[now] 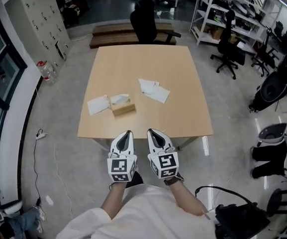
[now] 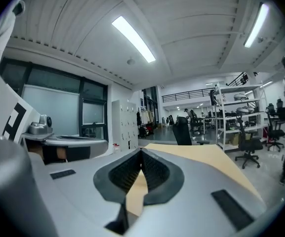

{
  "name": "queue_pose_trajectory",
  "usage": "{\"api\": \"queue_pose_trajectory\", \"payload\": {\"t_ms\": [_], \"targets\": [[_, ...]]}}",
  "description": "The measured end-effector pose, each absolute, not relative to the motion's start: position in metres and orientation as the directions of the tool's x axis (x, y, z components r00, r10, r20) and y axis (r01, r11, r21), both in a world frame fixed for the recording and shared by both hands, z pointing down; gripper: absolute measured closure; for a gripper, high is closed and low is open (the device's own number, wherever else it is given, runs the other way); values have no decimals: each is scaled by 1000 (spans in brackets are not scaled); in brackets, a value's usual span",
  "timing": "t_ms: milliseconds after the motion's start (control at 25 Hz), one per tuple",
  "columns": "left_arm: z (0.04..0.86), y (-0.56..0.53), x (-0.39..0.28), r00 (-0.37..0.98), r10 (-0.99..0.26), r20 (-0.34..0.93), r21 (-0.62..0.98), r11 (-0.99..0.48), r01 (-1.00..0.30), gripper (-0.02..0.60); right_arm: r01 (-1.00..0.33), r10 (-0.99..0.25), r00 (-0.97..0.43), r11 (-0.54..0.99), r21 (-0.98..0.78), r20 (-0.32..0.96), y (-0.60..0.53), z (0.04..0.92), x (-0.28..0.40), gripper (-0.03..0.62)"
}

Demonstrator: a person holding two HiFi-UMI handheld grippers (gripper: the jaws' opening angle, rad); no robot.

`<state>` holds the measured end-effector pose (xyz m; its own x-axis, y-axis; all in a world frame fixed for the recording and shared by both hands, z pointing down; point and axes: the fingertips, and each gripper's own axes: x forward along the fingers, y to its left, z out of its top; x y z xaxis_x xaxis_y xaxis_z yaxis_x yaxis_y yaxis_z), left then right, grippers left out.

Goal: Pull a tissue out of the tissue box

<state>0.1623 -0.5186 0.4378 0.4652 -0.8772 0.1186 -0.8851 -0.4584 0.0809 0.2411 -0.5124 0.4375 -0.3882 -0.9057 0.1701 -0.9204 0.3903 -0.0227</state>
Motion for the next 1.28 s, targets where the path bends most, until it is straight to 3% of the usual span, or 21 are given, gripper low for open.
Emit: {"api": "queue_pose_trajectory", "payload": {"t_ms": [440,720,1280], "targets": [[395,-659,83,433,-901,17,113,-428,-897,581,-891,-887,-443,452,48,134,-664,408,153,594],[447,-705,64,412,-905,106,128,-398,-908,581,-833,-819,-505,545,94,271,-695,466,124,594],[553,-781,49,349,-874,338,136,-321,-937,581,-829,-738,-493,560,10,462,-794,572,131,594]]}}
